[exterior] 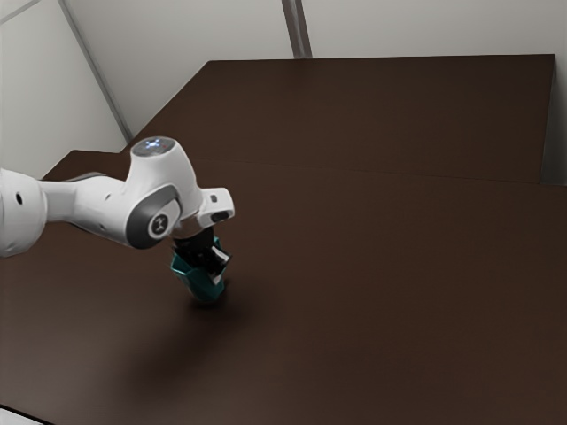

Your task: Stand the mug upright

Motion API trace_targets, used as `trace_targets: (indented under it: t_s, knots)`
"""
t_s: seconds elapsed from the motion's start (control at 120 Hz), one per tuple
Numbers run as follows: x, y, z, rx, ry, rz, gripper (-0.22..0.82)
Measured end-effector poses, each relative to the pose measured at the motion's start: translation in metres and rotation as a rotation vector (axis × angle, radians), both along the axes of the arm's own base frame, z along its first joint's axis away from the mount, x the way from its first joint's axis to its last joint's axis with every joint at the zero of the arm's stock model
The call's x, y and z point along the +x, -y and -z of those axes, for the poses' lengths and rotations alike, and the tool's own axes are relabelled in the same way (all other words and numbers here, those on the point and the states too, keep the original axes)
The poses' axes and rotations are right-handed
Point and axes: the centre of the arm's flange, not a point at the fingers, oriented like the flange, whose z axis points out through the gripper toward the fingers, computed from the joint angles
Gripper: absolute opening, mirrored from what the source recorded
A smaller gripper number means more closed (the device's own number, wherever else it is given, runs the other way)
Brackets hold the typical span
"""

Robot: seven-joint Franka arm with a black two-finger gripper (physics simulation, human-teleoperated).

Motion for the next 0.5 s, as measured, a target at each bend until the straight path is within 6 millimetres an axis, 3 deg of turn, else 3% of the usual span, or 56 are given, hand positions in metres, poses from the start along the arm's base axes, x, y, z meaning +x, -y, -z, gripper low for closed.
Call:
trace_targets:
  t_s: [0.417, 0.5]
  knots:
    - [0.002, 0.008, 0.022, -0.001, -0.024, -0.036, -0.17]
    - [0.003, 0.009, 0.023, -0.007, -0.020, -0.039, -0.02]
